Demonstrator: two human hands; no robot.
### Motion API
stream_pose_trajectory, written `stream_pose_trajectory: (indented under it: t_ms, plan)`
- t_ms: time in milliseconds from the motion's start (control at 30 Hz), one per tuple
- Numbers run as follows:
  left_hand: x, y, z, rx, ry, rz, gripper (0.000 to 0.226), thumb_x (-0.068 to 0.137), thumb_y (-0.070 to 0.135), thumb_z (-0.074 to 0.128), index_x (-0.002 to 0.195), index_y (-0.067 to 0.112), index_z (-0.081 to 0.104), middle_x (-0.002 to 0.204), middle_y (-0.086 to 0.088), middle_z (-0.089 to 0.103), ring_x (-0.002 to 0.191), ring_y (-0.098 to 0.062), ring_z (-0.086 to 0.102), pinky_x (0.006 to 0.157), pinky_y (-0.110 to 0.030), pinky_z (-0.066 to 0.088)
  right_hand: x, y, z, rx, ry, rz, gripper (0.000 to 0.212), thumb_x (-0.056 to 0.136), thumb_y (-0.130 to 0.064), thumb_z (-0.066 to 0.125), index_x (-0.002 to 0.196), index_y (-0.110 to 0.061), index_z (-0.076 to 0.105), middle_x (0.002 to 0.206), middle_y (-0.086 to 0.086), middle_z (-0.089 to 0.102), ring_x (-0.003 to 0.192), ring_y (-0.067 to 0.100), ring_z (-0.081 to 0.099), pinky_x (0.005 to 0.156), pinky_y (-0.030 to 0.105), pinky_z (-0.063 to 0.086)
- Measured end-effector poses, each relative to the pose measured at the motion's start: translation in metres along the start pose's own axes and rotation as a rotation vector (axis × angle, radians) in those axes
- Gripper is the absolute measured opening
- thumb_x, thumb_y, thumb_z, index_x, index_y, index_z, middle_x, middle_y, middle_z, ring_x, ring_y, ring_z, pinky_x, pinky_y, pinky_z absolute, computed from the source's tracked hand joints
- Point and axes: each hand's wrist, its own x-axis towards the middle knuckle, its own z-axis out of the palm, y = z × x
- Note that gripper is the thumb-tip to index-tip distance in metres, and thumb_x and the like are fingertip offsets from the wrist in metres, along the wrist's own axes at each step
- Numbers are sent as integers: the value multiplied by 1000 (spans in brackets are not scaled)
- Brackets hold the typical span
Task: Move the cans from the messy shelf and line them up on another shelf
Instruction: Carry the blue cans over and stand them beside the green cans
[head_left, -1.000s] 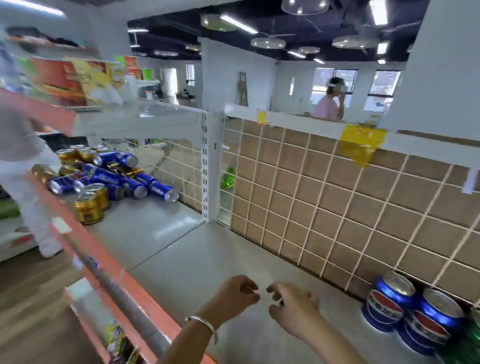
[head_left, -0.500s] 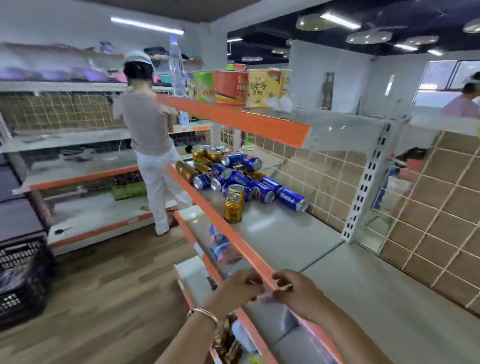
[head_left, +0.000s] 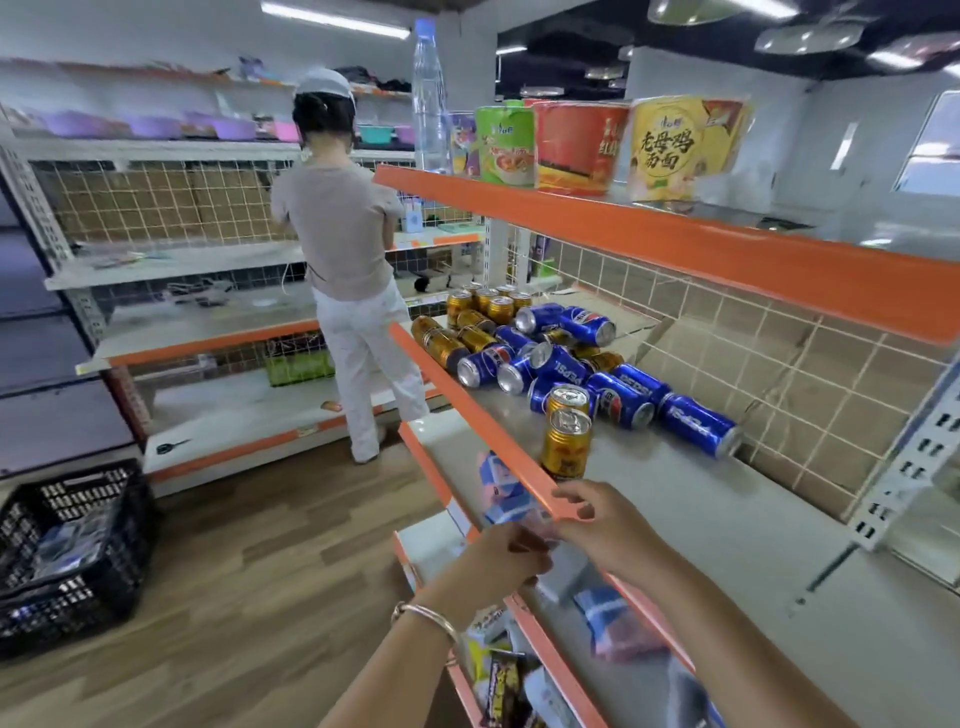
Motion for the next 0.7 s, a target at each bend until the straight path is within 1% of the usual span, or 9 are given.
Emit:
stream_pose_trajectory:
  t_ms: [100, 167, 233, 300, 367, 467, 533, 633, 700]
  plan:
    - [36, 3, -22, -6, 11, 4, 22, 87, 7, 55, 72, 23, 54, 66, 3, 56, 60, -5, 53, 42, -3, 35, 45, -13, 4, 34, 14, -46, 37, 82, -10, 64, 118, -18, 60, 104, -3, 62, 84, 6, 59, 75, 14, 49]
    - [66, 7, -39, -35, 42, -1, 25, 87, 1, 55, 71, 20, 53, 56, 8, 57, 48, 3, 53, 41, -3, 35, 77, -21, 9, 54, 26, -72, 36, 83, -6, 63, 118, -15, 60, 98, -6, 60, 77, -1, 54, 67, 3, 42]
    - [96, 13, -55, -22, 63, -7, 24, 87, -2, 54, 71, 15, 52, 51, 9, 55, 44, 3, 50, 40, -4, 34, 108, -29, 13, 62, 20, -83, 41, 83, -9, 64, 123, -14, 58, 112, -1, 61, 89, 6, 58, 79, 12, 46]
    - [124, 23, -73, 12, 78, -11, 26, 88, -1, 53, 69, 16, 49, 61, 2, 51, 46, 2, 50, 39, -5, 34, 141, -38, 13, 53, -1, -84, 47, 83, -14, 63, 129, -15, 54, 129, 4, 55, 108, 15, 56, 90, 27, 47]
    - [155, 30, -89, 26, 89, -15, 27, 88, 2, 54, 68, 20, 47, 65, 1, 52, 44, 4, 52, 44, -8, 38, 172, -46, 10, 46, -28, -98, 49, 85, -17, 60, 134, -16, 50, 136, 4, 47, 116, 18, 53, 91, 29, 46]
    - [195, 38, -110, 109, 147, -31, 25, 86, 8, 53, 68, 24, 47, 64, 2, 55, 65, -13, 57, 62, -24, 41, 215, -55, 8, 42, -52, -96, 46, 89, -17, 56, 134, -15, 48, 133, 6, 43, 110, 18, 52, 78, 21, 45]
    - [213, 37, -120, 133, 148, -27, 23, 85, 6, 52, 67, 21, 50, 62, 3, 53, 63, -12, 53, 59, -24, 40, 237, -58, 9, 19, -60, -95, 39, 90, -13, 56, 129, -11, 53, 123, 9, 51, 93, 14, 56, 60, 12, 45]
    - [234, 40, -132, 122, 146, 24, 12, 85, 2, 54, 90, 7, 63, 60, 5, 48, 48, 1, 43, 47, -12, 33, 264, -59, 7, -31, -45, -90, 41, 90, -17, 56, 130, -11, 52, 126, 8, 49, 89, 13, 53, 53, 10, 40]
    - [252, 40, -140, 90, 179, 38, 22, 83, 2, 58, 105, -1, 63, 70, -4, 55, 54, -5, 44, 47, -12, 31, 279, -56, 0, -67, -8, -66, 44, 89, -21, 57, 132, -14, 51, 130, 7, 44, 93, 14, 52, 57, 12, 38]
